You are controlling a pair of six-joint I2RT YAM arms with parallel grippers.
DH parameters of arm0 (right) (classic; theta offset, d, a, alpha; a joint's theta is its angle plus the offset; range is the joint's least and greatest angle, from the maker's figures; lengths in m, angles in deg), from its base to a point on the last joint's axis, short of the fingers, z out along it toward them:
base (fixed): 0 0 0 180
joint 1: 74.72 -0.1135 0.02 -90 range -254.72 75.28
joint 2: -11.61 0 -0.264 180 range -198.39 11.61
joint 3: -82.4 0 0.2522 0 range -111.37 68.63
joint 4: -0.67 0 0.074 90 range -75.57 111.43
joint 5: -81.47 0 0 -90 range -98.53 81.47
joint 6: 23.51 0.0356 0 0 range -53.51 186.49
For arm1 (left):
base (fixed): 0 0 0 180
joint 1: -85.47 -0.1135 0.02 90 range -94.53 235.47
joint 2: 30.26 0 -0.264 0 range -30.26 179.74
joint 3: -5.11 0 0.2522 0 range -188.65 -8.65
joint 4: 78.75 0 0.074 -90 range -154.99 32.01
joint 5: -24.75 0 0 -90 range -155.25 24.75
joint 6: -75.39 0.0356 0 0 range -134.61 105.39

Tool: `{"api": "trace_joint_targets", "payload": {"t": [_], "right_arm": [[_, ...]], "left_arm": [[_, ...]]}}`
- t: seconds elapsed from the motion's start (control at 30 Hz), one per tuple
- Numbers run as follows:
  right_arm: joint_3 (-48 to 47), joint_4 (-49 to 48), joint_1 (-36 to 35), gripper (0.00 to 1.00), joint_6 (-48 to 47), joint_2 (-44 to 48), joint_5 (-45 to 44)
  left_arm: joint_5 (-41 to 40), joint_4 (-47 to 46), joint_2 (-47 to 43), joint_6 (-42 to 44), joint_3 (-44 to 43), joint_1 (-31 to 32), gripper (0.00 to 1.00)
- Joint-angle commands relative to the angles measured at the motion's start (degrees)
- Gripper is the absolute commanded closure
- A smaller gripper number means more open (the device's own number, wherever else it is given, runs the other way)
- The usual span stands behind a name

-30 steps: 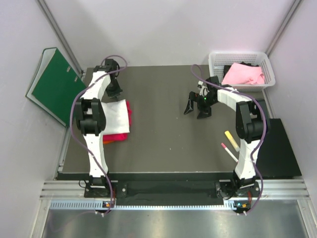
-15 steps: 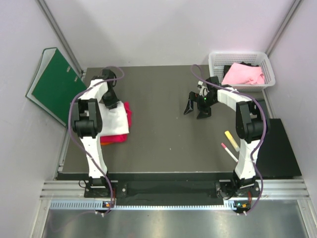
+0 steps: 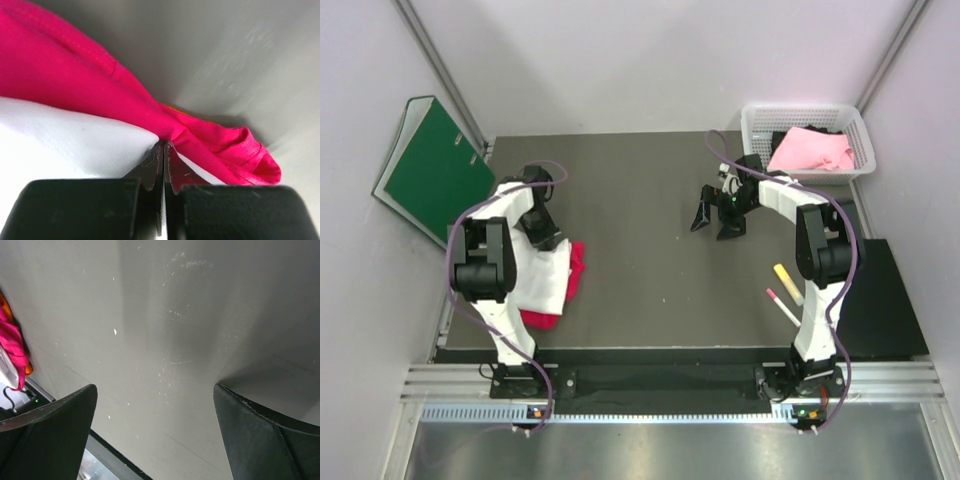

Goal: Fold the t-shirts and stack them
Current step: Put the neatly folded tshirt into the corner of the board with the left arm

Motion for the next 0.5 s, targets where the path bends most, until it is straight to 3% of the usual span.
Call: {"api": "trace_joint_targets", "payload": {"t": [0.0,0.23,0.47], "right_arm": [[-0.2,-0.7,-0.1,0.00,-1.0,-1.0,0.2],[1.4,-1.4,-0.1,0.00,-0.8,-0.3,0.2],[1.7,-1.6,-0.1,0.00,-0.8,-0.1,0.0]], "left_arm": [[-1.2,9.0,-4.5,-1.4,1.1,0.1,1.00],[-1.5,5.9,-11.9,-1.3,-5.9,1.4,1.00],[0.6,5.4,-10.0,2.0,-11.0,10.0,1.00]]}}
